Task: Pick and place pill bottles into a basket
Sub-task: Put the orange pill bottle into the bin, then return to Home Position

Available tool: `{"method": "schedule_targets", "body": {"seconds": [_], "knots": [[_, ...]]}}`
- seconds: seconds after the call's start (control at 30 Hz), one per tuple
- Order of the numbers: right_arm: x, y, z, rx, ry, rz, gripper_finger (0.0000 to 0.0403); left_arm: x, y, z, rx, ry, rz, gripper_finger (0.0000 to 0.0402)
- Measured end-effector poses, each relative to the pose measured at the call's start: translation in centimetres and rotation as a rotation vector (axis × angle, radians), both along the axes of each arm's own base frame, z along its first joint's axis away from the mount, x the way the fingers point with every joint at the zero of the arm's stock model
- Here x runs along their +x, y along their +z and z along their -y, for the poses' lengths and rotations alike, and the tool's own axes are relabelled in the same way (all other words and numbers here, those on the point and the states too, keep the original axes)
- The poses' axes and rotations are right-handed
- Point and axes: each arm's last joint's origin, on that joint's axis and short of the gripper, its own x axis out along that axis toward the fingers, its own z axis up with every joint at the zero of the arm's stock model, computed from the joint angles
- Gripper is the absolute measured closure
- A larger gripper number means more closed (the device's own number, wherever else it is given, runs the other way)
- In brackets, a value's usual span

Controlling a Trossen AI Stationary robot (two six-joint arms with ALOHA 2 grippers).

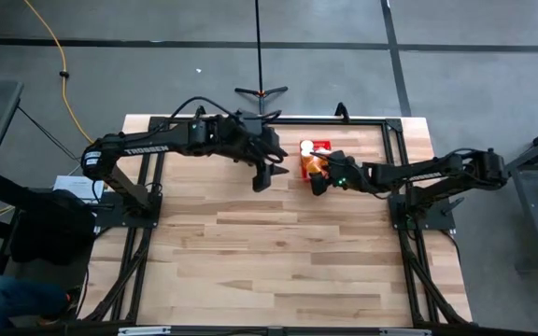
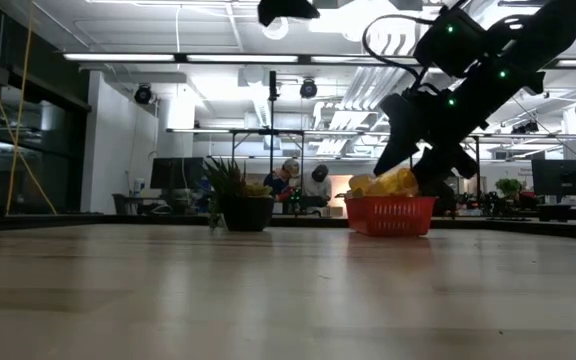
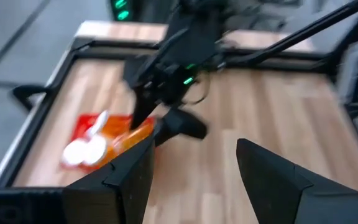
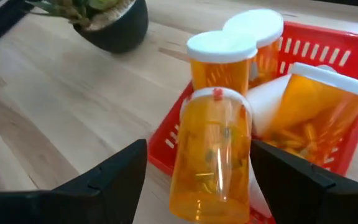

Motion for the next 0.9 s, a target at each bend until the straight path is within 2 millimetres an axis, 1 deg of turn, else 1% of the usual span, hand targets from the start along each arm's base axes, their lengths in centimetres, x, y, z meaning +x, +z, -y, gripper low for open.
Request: {"method": "schedule_targets", "body": {"seconds": [0.13, 0.23, 0.37, 0.47, 0.53, 0.63, 0.67, 0.73, 0.8, 0.9], "knots": [[0.0, 0.5, 0.0, -0.004, -0.002, 0.035, 0.0127, 0.3, 0.6, 0.3, -0.036, -0.106, 0.073, 0.0145], [-0.3, 1.3, 0.0, -0.031, 0.012, 0.059, 0.0128, 0.5, 0.8, 0.3, -0.037, -0.121, 0.1, 0.0164], [-1.0, 3.3, -0.6, -0.139, 0.046, 0.097, 0.0137, 0.0, 1.5, 0.7, -0.064, -0.164, 0.134, 0.0214], [-1.8, 5.1, -1.2, -0.229, 0.076, 0.142, 0.0144, -1.1, 2.4, 2.3, -0.054, -0.231, 0.187, 0.0265], [-2.4, 6.1, -1.6, -0.269, 0.093, 0.174, 0.0148, -1.7, 2.4, 3.4, -0.038, -0.268, 0.238, 0.0303], [-3.2, 7.4, -1.9, -0.32, 0.115, 0.211, 0.0153, -3.2, 1.5, 4.0, -0.028, -0.278, 0.275, 0.0364], [-3.5, 7.7, -2.0, -0.331, 0.119, 0.222, 0.0154, -3.8, 1.3, 4.0, -0.029, -0.274, 0.298, 0.0378], [-3.9, 8.3, -2.0, -0.343, 0.119, 0.246, 0.0155, -5.4, 0.6, 4.0, -0.05, -0.258, 0.349, 0.0379], [-4.3, 8.7, -2.1, -0.353, 0.119, 0.267, 0.0155, -7.1, -0.3, 4.0, -0.066, -0.213, 0.419, 0.0366], [-4.7, 9.1, -2.1, -0.373, 0.126, 0.273, 0.0155, -10.0, -2.2, 3.9, -0.068, -0.135, 0.493, 0.0347]]}}
